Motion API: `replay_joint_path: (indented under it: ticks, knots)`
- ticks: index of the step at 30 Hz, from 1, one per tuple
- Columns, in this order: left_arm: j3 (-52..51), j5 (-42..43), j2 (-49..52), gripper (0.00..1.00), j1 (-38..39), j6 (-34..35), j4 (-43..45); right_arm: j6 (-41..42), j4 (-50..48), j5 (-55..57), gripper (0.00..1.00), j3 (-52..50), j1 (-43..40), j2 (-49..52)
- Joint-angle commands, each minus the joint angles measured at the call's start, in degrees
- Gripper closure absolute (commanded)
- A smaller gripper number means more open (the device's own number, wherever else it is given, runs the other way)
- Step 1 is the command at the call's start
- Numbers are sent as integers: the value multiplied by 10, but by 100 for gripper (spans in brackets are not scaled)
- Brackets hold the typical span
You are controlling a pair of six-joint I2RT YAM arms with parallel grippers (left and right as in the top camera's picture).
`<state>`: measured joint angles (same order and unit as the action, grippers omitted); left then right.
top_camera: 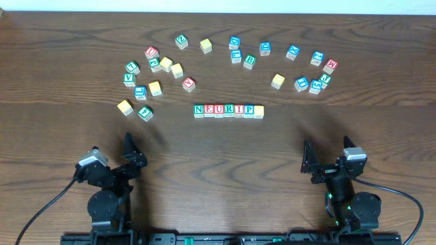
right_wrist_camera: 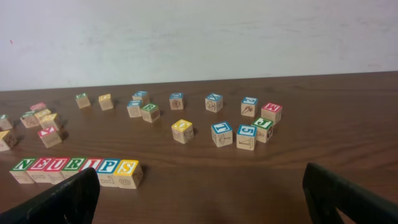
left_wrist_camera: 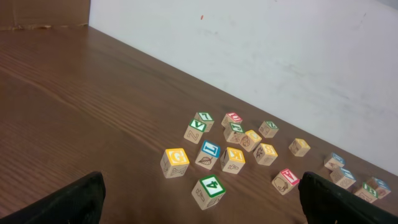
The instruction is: Spell out NEURIPS
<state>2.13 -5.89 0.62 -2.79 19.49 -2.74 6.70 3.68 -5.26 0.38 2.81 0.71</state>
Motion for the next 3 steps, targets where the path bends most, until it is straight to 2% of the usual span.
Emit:
replay_joint_path:
  ticks: [1,3]
  knots:
    - [-19,5,-5,2,3,-3,-8,-6,2,4,1,-1,2,-3]
    - [-19,5,-5,2,3,-3,-8,-6,2,4,1,-1,2,-3]
